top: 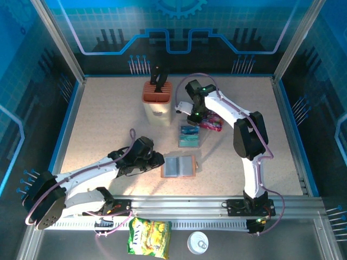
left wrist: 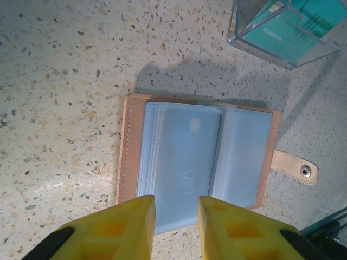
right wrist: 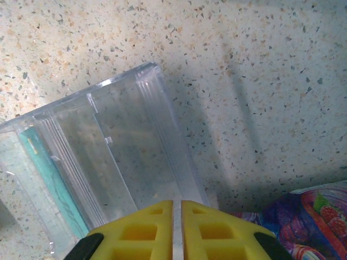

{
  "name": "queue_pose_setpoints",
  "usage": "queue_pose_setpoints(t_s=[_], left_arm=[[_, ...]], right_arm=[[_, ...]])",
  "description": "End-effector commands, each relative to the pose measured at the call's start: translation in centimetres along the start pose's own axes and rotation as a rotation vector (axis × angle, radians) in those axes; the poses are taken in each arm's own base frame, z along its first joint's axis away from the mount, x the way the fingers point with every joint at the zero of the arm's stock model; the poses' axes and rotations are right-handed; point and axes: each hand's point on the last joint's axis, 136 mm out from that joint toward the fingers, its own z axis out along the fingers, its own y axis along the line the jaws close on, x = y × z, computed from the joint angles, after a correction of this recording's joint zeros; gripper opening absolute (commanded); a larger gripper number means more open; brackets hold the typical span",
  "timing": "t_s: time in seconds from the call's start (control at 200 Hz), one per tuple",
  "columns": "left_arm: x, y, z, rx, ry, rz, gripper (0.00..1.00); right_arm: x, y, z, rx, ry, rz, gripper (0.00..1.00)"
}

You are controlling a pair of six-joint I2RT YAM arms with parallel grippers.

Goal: Take the credit cards out of the card holder

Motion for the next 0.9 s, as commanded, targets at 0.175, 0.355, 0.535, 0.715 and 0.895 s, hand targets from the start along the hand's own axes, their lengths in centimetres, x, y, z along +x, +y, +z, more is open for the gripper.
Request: queue_pose_setpoints(t_s=[0.175, 0.355, 0.535, 0.715, 0.895], left_arm=[[-0.3, -0.1, 0.1, -0.001, -0.004, -0.010, 0.27], [-0.2, 0.0, 0.2, -0.002, -0.004, -0.014, 0.27], [-0.2, 0.1, 0.1, 0.000, -0.005, -0.017, 0.27], [-0.2, 0.2, 0.1, -0.003, -0.006, -0.019, 0.27], [-0.2, 0.1, 0.1, 0.000, -0.005, -0.018, 0.27]], right_arm=[[-0.4, -0.7, -0.9, 0.058, -0.034, 0.020, 0.15], [-0.5, -1.1, -0.7, 0.081, -0.040, 0.024, 0.16], [-0.2, -0.4, 0.2, 0.059, -0.023, 0.019, 0.18], [0.3, 0.4, 0.4, 0.054, -0.012, 0.005, 0.21], [-0.2, 0.2, -1.2, 0.095, -0.037, -0.006, 0.23]])
